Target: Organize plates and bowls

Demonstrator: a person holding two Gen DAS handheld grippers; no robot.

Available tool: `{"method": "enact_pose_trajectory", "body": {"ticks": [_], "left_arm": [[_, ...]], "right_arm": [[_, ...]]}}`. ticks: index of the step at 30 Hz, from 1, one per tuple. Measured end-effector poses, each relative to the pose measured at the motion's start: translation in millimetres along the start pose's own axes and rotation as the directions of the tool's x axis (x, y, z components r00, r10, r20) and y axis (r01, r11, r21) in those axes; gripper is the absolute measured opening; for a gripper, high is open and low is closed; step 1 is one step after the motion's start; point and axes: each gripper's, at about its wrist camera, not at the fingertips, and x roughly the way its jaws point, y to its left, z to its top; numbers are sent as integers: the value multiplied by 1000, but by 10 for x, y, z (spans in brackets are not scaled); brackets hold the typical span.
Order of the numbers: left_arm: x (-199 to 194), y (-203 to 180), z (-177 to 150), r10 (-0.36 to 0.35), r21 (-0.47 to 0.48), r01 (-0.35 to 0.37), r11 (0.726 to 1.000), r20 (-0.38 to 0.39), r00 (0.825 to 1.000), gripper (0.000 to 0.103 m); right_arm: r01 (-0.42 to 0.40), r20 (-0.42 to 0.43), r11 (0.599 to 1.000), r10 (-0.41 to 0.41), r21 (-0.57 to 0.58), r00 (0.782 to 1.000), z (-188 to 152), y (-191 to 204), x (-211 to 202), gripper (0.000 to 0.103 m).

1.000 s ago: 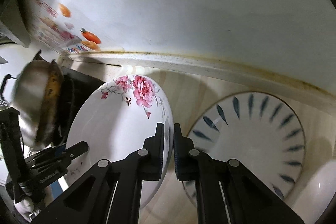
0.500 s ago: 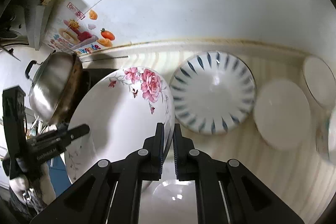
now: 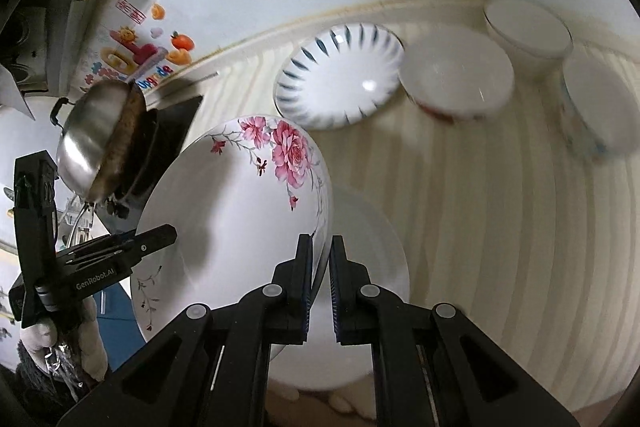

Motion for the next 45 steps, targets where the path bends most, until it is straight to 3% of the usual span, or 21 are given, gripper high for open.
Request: {"method": "enact_pose_trajectory", "body": {"ticks": [13, 30, 45], "left_arm": [[365, -118, -251, 40, 34, -37, 999, -82, 996, 30], [644, -156, -324, 83, 72, -72, 995, -167, 982, 30], [727, -142, -387, 64, 90, -48, 995, -194, 979, 30]], "right_arm": [[15, -82, 998, -11, 55, 997, -347, -308, 304, 10], [46, -137, 996, -35, 81, 990, -347, -375, 516, 10], [60, -208, 980, -20, 188, 978, -243, -436, 479, 15]]}}
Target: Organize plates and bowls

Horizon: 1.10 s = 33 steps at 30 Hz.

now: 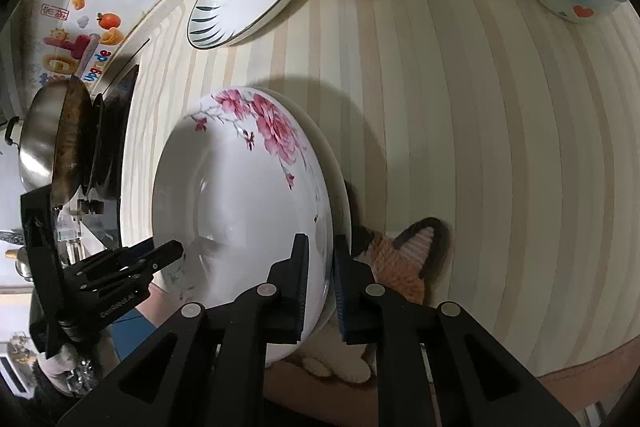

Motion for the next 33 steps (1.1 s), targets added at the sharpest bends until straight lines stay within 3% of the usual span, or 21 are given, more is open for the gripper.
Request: {"method": "enact_pose_trajectory", "body": {"ticks": [9, 13, 18, 22, 26, 33], "left_arm": [[-484, 198, 176, -3, -20, 5, 1000, 94, 996, 30], [-729, 275, 545, -25, -31, 30, 999, 157, 987, 31], [-705, 381, 1260, -17, -60, 31, 998, 223, 975, 31], [-428, 442, 1820, -34, -85, 50, 995, 182, 983, 31], [-130, 482, 2155, -34, -98, 47, 994, 132, 991, 31], [294, 469, 2405, -65, -117, 71, 991, 55, 996, 31]], "right_arm": [[12, -51, 1000, -11, 15, 999, 100, -29, -197, 18], [20, 40, 1000, -20, -20, 999, 427, 142, -544, 19], [54, 188, 993, -32, -110, 982, 1185, 443, -765, 32], [117, 223, 979, -78, -168, 972, 1842, 602, -609, 32], [181, 180, 962, -145, -203, 973, 2430, 658, -281, 32], [248, 109, 918, -225, -310, 968, 2806, 751, 217, 31]]}}
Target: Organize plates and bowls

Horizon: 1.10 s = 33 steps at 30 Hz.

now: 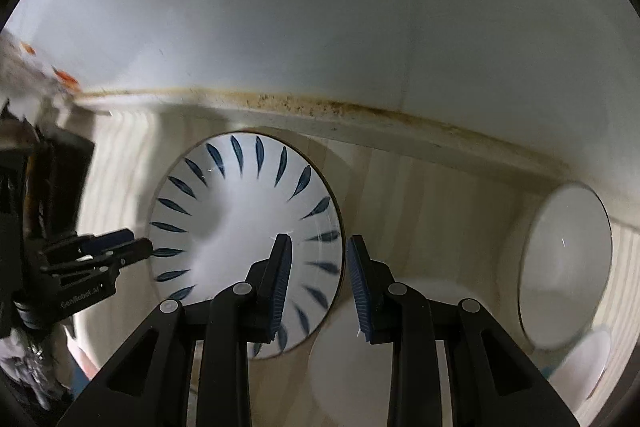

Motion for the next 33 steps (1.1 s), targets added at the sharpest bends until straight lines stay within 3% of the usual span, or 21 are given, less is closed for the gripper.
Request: {"method": "enact_pose_trajectory", "body": {"ticks": [7, 11, 15, 26, 33], "left_arm": [[134, -115, -3, -14, 38, 13, 999, 5, 1000, 31], [150, -146, -24, -6, 56, 5, 998, 16, 1000, 30], [150, -151, -104, -31, 47, 29, 998, 42, 999, 21], [68, -90, -360, -30, -8, 30, 1000, 50, 998, 19], [-106, -110, -250, -29, -17, 30, 999, 80, 996, 19]], "right_arm": [[27, -45, 1000, -27, -1, 999, 98, -53, 288, 29], [13, -69, 1000, -12, 10, 998, 108, -106, 380, 16], [-8, -65, 1000, 9, 21, 998, 89, -145, 385, 15], [-75, -57, 997, 77, 29, 995, 31, -246, 296, 13], [-97, -62, 995, 99, 24, 993, 24, -195, 186, 13]]}}
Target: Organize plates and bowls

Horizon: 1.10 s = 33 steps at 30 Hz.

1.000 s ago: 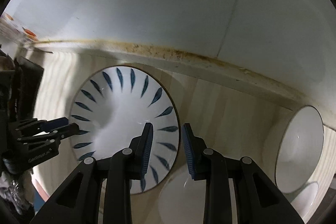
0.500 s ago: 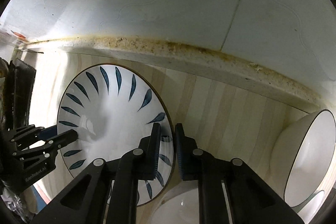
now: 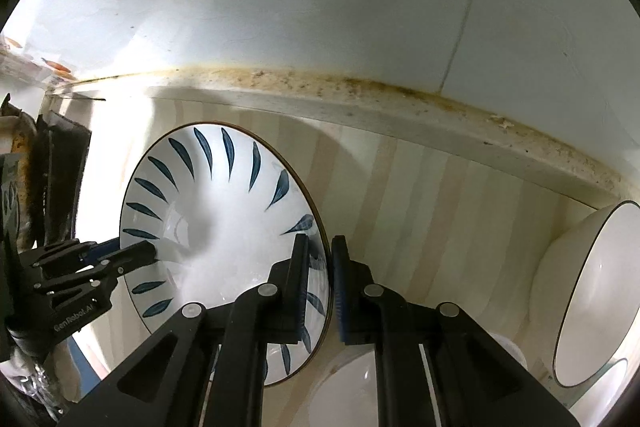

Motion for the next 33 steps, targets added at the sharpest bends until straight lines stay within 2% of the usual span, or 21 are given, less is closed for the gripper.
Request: {"method": "enact_pose_trajectory", "body": {"ticks": [8, 13, 25, 33], "left_arm": [[-276, 12, -188, -5, 9, 5, 1000, 61, 998, 19], [-520, -23, -439, -7, 30, 3, 1000, 106, 994, 19], [-874, -145, -1176, 2, 106, -17, 994, 146, 989, 19], [-706, -144, -1749, 0, 144, -14, 989, 97, 995, 19]], "right_arm": [[-25, 13, 999, 25, -37, 1000, -92, 116, -328, 13], [-48, 23, 998, 49, -48, 999, -317, 209, -572, 13], [-89, 40, 996, 90, -22, 995, -1248, 269, -974, 13], [-130, 19, 991, 130, 31, 991, -1971, 344, -889, 13]]}}
